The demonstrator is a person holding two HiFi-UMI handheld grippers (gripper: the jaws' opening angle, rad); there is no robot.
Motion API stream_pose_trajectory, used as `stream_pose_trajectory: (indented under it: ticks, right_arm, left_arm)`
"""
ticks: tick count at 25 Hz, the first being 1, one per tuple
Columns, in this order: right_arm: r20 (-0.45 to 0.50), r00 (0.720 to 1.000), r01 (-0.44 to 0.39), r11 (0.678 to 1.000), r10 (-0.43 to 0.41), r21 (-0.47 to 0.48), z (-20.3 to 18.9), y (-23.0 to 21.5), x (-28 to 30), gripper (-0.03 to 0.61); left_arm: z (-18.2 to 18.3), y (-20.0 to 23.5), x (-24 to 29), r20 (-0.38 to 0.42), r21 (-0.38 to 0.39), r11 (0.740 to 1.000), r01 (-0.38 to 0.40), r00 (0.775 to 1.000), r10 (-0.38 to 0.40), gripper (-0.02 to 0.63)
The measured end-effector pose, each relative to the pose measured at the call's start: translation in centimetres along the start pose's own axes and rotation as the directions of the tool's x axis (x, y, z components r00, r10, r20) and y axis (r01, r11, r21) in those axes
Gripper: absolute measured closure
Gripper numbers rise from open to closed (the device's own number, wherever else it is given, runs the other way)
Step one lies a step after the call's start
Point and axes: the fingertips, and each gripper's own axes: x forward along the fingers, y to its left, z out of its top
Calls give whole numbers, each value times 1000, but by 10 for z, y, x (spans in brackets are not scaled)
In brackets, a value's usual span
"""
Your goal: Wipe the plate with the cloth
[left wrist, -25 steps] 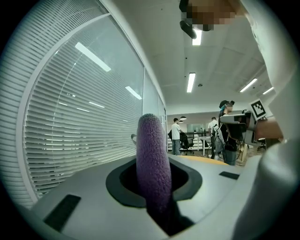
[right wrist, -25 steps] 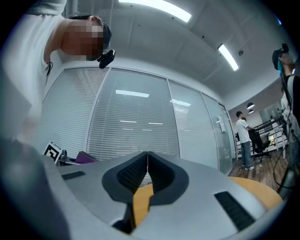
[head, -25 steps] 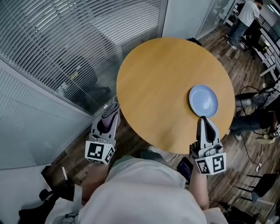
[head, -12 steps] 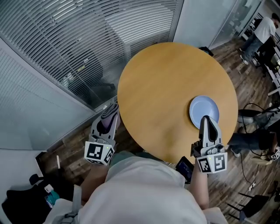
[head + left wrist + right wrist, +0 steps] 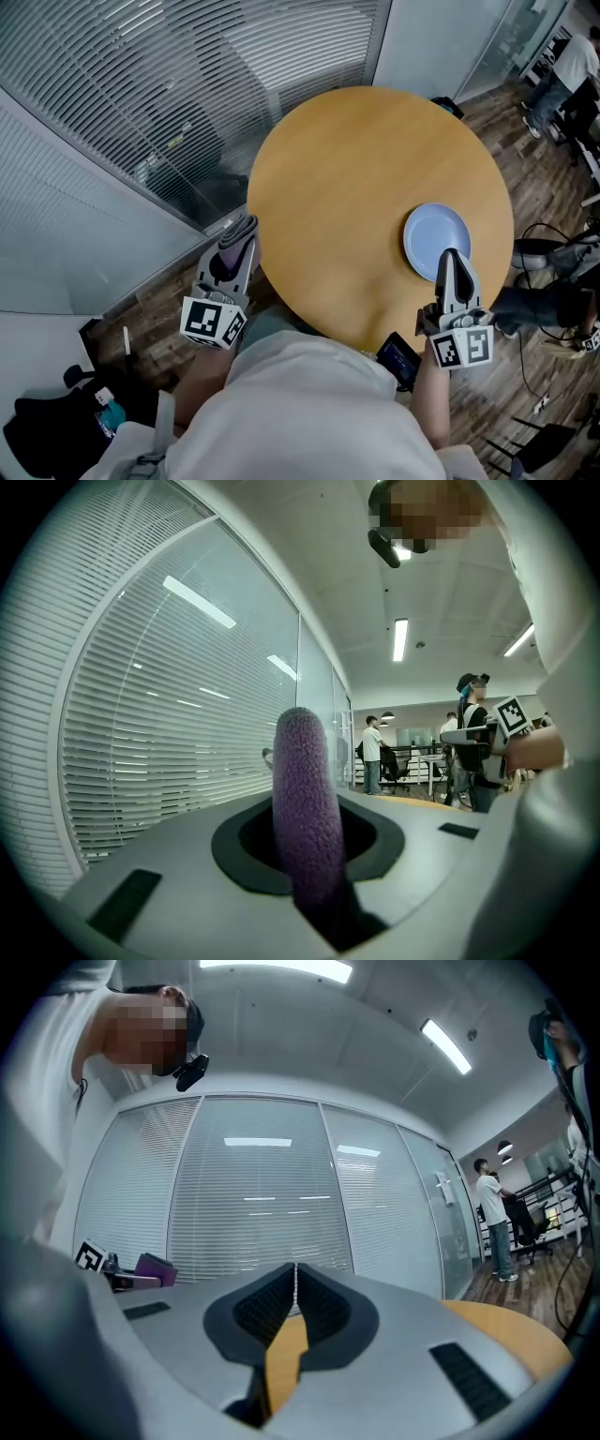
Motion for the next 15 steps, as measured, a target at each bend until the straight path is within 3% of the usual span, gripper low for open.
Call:
stream_pose_trajectory:
  ticks: [7, 15]
  right_arm:
    - [26, 1000, 11, 999, -12, 33, 7, -5, -3, 557]
    - [-9, 997, 81, 996, -81, 35, -5, -30, -9, 557]
  left_arm:
    - [2, -7, 4, -4, 10, 1000, 21, 1000, -21, 529]
    - [-4, -7, 18, -29, 4, 999, 41, 999, -41, 529]
